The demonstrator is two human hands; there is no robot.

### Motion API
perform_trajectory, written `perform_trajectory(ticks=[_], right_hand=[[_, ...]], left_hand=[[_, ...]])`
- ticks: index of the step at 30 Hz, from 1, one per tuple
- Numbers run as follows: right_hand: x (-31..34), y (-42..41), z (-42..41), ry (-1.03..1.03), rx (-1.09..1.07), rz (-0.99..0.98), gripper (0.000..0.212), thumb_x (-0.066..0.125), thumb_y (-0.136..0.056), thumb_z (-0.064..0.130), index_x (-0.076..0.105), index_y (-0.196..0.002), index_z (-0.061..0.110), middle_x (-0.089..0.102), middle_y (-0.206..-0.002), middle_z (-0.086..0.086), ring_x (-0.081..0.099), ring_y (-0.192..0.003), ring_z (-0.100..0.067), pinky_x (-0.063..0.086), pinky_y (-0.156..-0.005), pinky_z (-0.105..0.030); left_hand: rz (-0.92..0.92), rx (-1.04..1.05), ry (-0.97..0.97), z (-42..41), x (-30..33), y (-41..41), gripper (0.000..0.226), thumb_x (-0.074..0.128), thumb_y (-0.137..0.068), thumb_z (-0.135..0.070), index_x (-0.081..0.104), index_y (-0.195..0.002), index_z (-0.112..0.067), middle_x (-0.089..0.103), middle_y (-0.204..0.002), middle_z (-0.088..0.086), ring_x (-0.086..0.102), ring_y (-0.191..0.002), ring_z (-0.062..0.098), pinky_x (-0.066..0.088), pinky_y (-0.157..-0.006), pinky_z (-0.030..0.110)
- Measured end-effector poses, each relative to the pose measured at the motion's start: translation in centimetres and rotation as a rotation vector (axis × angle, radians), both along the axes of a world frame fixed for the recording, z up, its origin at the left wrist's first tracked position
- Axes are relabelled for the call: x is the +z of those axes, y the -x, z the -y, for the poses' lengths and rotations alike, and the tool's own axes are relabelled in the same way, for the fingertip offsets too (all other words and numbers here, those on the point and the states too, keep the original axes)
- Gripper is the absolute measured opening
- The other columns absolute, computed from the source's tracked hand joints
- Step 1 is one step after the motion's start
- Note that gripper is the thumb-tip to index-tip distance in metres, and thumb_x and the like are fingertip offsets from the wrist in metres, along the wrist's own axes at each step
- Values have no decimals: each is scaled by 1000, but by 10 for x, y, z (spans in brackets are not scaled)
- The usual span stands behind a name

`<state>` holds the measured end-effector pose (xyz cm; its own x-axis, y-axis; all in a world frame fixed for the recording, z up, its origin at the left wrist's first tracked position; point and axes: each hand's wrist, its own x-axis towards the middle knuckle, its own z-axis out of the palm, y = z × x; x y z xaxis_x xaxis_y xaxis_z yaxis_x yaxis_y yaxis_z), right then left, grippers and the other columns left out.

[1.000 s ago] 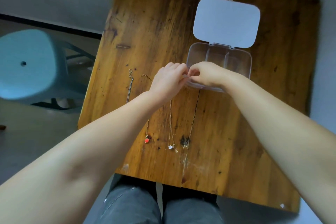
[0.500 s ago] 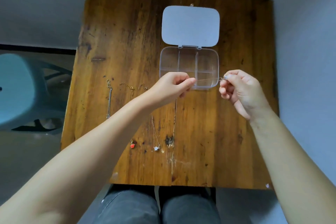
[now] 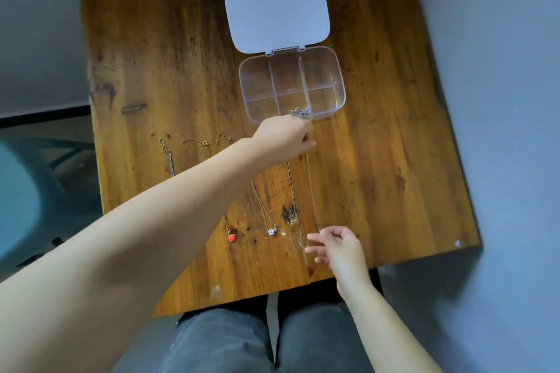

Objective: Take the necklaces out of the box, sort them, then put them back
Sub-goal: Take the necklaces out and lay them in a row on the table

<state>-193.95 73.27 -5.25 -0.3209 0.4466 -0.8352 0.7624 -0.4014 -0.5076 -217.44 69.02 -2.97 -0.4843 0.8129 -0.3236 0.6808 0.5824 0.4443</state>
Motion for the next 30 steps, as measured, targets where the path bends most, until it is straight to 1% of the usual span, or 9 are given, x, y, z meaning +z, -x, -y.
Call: perform_trajectory(ticks=[3,7,11,14,17,20,24,27,30], right_hand=[[-8,-2,18,-174,106,23,1,52,-95,21,53,-94,21,72,-78,2,66,-50,-11,48,-46,-14],[-15,-7,26,-360,239,83,7,52,-95,25,50,-100,21,68,-73,3,60,-51,-7,46,-46,-12],[-4,1,13,-411,258,44,19,55,-93,29,50,-110,21,67,-81,1,63,-64,-9,46,-50,-14],[15,41,-16,-498,323,-73,13,52,-95,28,55,-107,23,66,-80,6,60,-61,-5,42,-48,-9],[36,105,-49,-630,474,-259,15,47,-97,23,60,-103,22,67,-86,7,60,-64,-4,41,-49,-6],[44,175,-72,-722,809,-346,27,42,-97,11,64,-111,18,65,-113,-3,64,-85,-17,50,-71,-18],[37,239,-83,-785,1489,-126,45,44,-89,-4,57,-126,18,55,-134,-9,56,-115,-29,49,-90,-35],[31,254,-82,-887,1823,-7,35,48,-88,1,62,-118,12,64,-115,-12,62,-97,-29,54,-76,-34],[27,256,-84,-875,1948,-13,25,50,-89,9,65,-110,12,66,-100,-8,62,-82,-23,50,-63,-26]], left_hand=[[-261,-166,133,-5,-17,-11,13,46,-96,-19,52,-100,-7,59,-91,8,61,-76,31,43,-52,34],[-369,-237,228,-2,-33,-19,22,56,-91,-7,48,-111,-8,58,-100,9,59,-84,28,40,-49,34],[-355,-192,97,6,-34,-22,35,61,-86,-7,45,-117,-9,52,-111,11,49,-97,28,42,-53,33],[-321,-141,-15,20,-28,-25,27,55,-91,-14,48,-116,-10,56,-111,11,52,-99,29,49,-71,37],[-358,73,-137,37,-17,-18,29,58,-89,-16,52,-117,-9,61,-108,15,56,-98,34,48,-77,43],[-436,299,-155,54,-13,-7,29,61,-87,-17,57,-115,-11,61,-112,15,54,-103,35,46,-85,46],[-333,390,-57,61,-19,1,24,51,-95,-22,64,-114,-14,61,-118,9,47,-114,30,34,-97,45],[-337,446,-61,57,-23,-1,22,52,-95,-20,67,-110,-15,62,-111,8,48,-107,29,35,-92,43],[-335,503,-74,55,-24,-4,20,54,-94,-19,68,-107,-15,63,-108,9,50,-104,30,36,-90,44]])
